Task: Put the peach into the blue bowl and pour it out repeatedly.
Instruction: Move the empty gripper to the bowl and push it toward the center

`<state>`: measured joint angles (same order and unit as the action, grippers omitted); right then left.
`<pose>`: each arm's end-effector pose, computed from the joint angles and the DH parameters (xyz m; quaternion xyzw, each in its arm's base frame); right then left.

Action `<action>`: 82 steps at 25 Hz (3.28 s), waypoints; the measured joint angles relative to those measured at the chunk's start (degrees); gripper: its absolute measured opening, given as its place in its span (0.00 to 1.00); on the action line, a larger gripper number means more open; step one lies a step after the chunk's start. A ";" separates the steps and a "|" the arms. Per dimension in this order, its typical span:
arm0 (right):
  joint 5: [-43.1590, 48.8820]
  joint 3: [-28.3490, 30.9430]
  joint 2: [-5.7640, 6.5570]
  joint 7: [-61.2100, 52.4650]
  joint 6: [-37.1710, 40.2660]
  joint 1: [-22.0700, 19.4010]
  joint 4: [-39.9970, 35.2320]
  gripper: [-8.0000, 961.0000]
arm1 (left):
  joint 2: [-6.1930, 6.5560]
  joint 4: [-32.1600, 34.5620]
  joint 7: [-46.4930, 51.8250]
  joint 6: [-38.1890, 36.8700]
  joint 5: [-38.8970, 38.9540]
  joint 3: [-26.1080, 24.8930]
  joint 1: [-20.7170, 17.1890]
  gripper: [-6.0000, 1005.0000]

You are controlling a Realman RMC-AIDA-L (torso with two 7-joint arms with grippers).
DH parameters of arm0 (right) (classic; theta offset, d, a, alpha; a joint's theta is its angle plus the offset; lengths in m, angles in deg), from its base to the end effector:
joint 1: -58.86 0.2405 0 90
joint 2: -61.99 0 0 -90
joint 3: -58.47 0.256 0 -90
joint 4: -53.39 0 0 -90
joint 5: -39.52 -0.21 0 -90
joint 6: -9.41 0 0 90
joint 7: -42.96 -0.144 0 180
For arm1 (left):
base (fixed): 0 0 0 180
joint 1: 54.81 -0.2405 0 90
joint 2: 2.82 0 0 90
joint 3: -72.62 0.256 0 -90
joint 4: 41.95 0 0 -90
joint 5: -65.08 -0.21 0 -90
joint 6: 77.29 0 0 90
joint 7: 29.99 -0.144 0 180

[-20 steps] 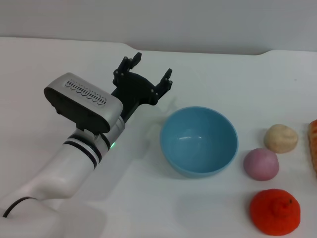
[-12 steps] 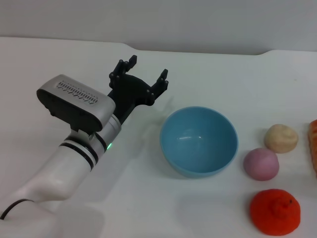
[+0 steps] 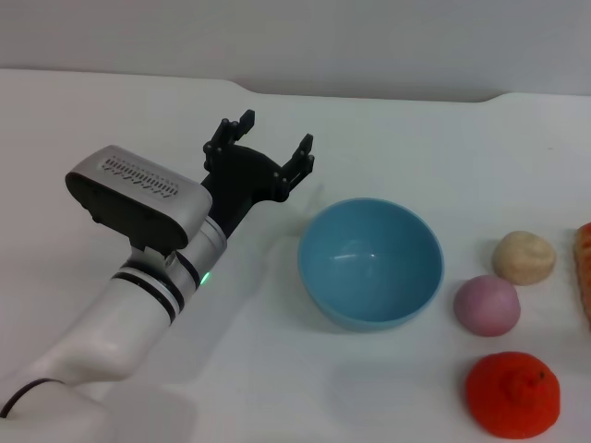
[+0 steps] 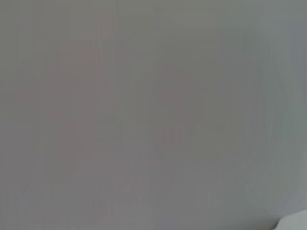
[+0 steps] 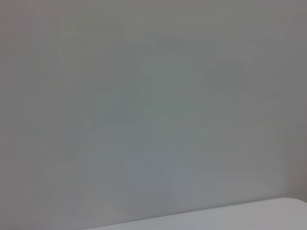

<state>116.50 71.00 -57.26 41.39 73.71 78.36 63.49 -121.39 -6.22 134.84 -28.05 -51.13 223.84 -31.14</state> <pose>0.3969 0.2758 -0.0104 -0.5918 0.3564 0.2085 0.6923 -0.2430 0.3140 -0.1119 -0.8014 -0.2128 -0.2585 0.4955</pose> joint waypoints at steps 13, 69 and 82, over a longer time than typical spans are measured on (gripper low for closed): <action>0.30 1.32 0.20 -8.74 0.28 -1.05 0.10 0.57 | 3.77 27.78 -0.50 -43.81 -6.85 -24.53 -3.16 0.80; 0.78 1.10 0.15 -8.53 -0.62 -1.36 -0.87 0.57 | 0.10 14.00 -13.75 -101.02 -6.83 -50.55 13.46 0.59; 1.94 0.20 0.24 -8.71 2.50 -2.06 -0.95 0.57 | 0.36 13.44 -13.34 -98.34 -6.73 -51.12 15.02 0.04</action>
<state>118.44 71.19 -57.02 32.68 76.21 76.30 62.54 -121.03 7.22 121.50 -126.40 -57.86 172.72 -16.12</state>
